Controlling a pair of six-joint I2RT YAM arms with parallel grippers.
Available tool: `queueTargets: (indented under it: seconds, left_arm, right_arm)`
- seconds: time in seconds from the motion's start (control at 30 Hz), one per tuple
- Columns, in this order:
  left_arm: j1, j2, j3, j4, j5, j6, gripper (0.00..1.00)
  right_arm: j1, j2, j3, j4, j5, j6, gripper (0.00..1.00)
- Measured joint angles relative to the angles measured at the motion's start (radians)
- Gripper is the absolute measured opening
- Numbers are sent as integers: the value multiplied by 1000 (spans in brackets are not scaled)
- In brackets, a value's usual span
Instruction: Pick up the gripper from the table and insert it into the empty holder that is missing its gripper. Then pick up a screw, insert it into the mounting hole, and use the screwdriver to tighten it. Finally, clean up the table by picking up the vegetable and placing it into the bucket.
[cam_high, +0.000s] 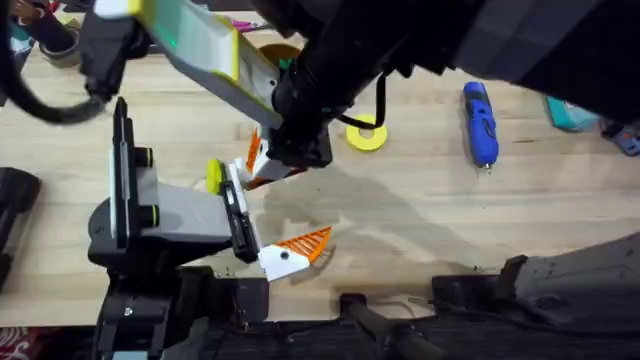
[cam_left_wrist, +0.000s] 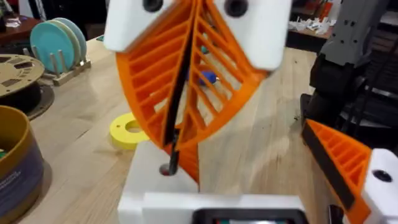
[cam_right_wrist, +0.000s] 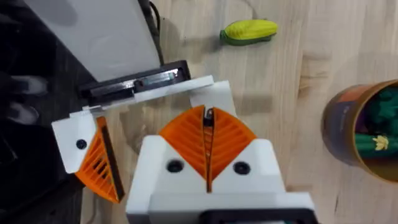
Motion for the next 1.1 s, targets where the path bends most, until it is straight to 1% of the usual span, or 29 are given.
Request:
queueTargets:
  seconds: [1.1]
  left_arm:
    - [0,0,0,0,0,0,985]
  right_arm:
    - [0,0,-16,13,0,0,5]
